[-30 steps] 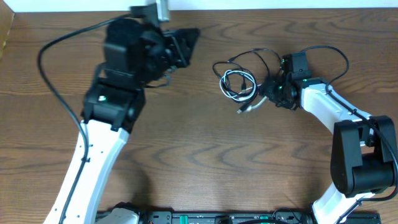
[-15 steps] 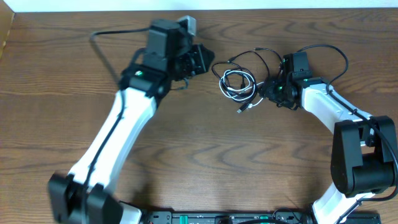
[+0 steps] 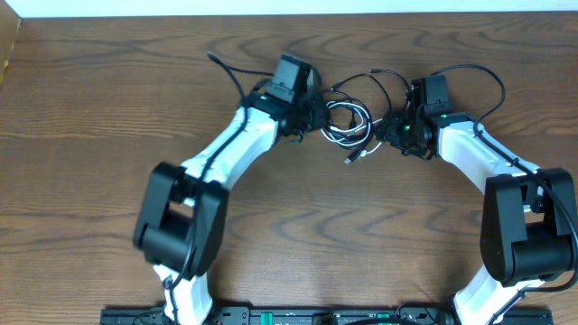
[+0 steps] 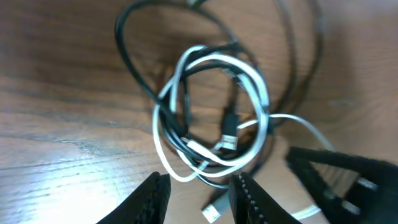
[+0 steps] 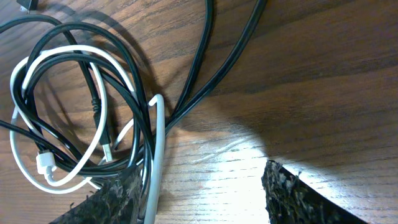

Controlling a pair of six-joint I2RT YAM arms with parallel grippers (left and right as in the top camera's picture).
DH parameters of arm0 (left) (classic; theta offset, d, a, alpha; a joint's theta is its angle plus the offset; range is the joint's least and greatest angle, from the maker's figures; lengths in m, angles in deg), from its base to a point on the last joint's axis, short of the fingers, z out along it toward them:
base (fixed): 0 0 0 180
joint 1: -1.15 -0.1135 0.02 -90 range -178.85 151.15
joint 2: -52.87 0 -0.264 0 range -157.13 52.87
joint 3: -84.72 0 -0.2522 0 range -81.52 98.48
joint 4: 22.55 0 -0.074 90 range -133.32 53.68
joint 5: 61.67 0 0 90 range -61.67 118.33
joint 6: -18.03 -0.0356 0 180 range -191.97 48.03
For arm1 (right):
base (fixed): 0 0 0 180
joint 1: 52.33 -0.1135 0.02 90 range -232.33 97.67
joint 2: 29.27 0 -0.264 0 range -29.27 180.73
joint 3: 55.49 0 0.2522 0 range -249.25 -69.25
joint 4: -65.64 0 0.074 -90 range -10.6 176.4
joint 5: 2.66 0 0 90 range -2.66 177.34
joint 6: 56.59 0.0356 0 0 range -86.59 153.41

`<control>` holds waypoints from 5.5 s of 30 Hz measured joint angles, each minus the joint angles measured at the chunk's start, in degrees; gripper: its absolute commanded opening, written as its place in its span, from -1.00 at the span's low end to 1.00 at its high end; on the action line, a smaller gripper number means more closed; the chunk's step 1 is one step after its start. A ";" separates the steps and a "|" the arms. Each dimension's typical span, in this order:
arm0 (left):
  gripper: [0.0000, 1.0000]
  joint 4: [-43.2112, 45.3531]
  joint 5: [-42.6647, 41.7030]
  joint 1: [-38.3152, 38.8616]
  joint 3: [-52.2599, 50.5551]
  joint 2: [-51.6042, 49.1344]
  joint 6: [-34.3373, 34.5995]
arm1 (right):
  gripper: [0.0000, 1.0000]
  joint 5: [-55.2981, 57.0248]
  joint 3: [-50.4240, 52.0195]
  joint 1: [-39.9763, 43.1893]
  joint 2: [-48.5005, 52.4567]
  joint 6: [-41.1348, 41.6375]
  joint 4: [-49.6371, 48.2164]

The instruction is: Untangle cables

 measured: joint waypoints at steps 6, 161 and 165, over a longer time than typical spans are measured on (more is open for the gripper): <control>-0.28 0.39 1.38 0.74 0.00 -4.87 2.36 | 0.19 -0.02 0.00 0.00 0.00 -0.07 -0.02; -0.85 -3.06 -0.57 -17.18 -0.13 46.29 3.45 | -0.11 -10.36 -3.23 1.84 2.54 -2.64 -2.16; -0.85 -6.40 -2.27 -17.07 -0.13 43.65 1.44 | 0.03 -15.61 -3.23 1.84 2.34 -6.71 -1.38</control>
